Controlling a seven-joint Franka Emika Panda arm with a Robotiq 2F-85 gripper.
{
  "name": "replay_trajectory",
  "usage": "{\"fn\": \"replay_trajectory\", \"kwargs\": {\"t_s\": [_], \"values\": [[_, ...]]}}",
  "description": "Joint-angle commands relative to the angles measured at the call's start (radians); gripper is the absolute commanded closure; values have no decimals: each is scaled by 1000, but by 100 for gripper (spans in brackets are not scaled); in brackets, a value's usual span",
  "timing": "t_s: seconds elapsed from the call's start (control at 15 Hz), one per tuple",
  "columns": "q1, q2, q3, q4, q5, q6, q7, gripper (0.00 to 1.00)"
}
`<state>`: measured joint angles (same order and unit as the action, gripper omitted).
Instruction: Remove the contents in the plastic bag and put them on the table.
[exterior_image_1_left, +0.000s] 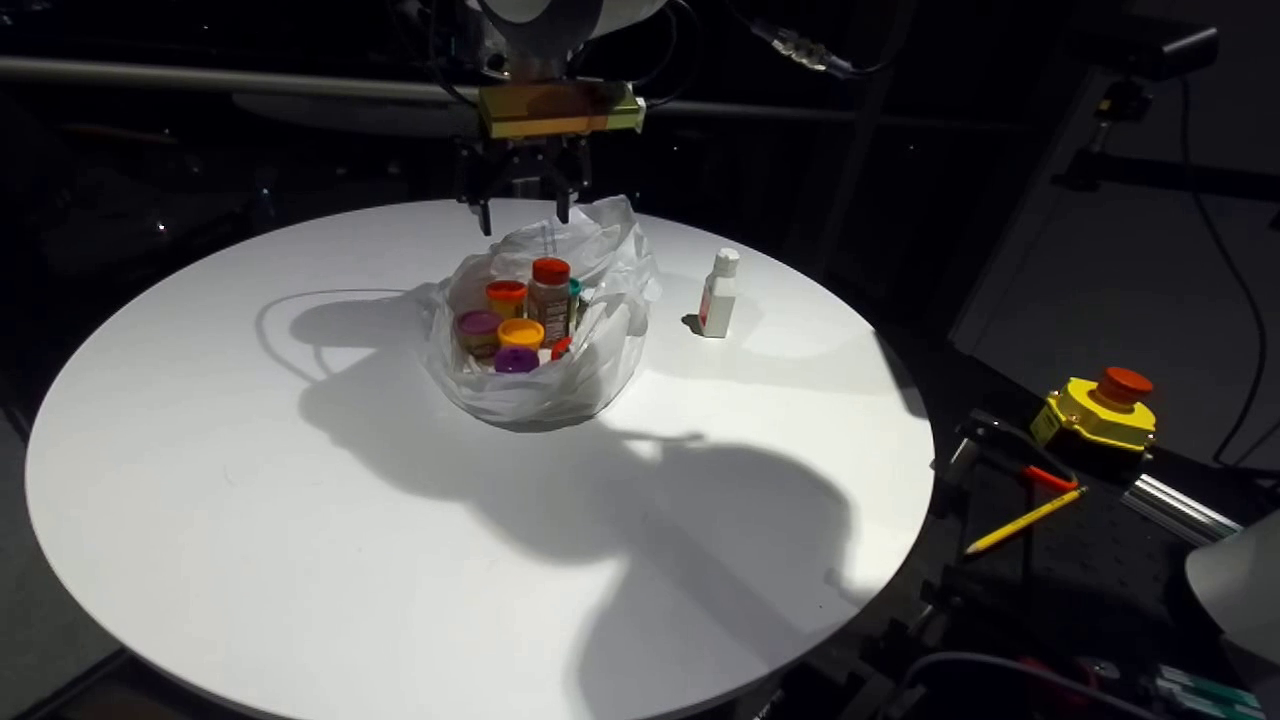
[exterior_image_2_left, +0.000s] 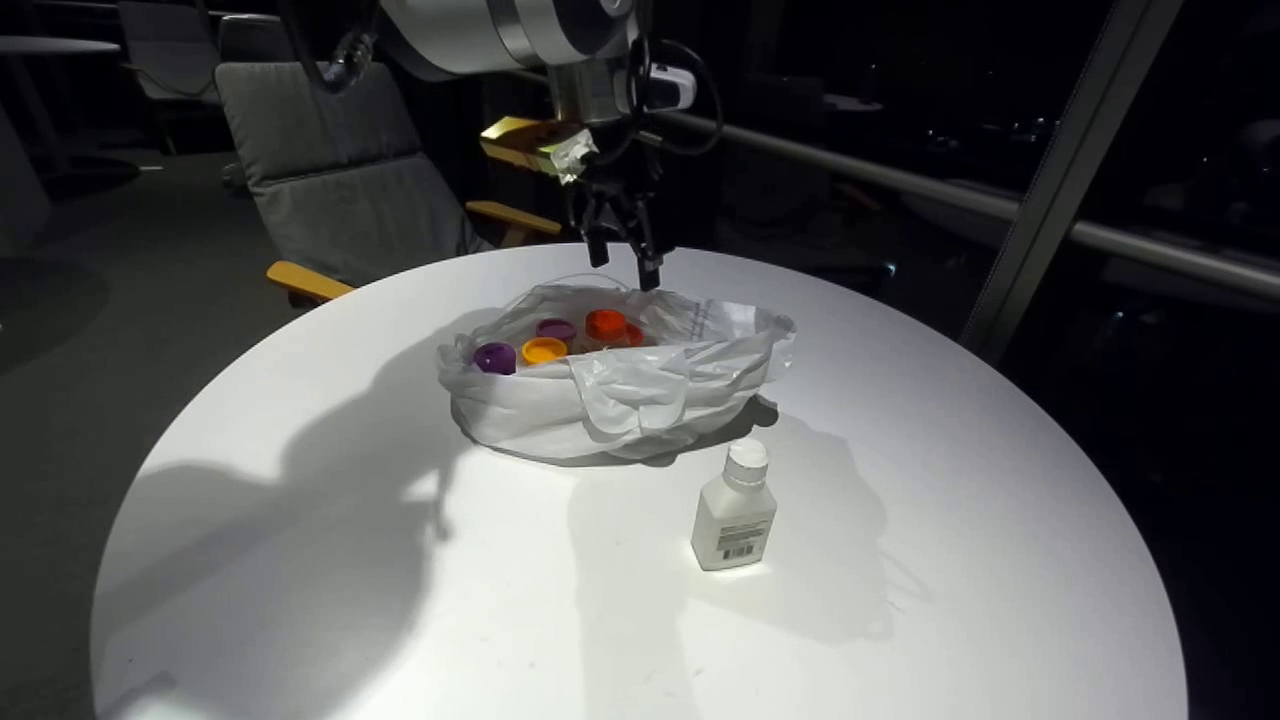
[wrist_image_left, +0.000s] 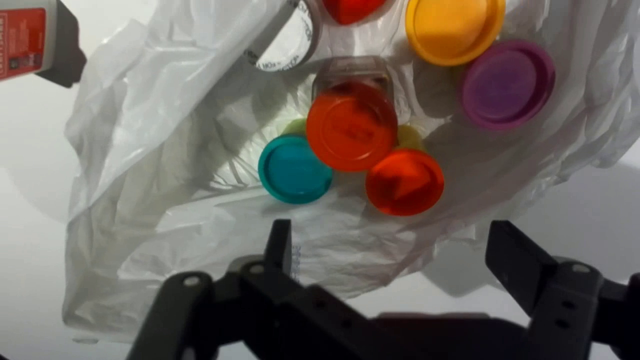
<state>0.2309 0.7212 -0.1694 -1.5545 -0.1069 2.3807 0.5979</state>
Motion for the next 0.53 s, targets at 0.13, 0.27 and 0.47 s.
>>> {"fn": "replay_trajectory", "kwargs": {"t_s": [0.13,0.27,0.47], "values": [[-50,37,71,57,44,-92,-79,0],[-53,54,69,70,42,-108,-74,0],[-63,79,69,89,46,-126,-76,0]]}}
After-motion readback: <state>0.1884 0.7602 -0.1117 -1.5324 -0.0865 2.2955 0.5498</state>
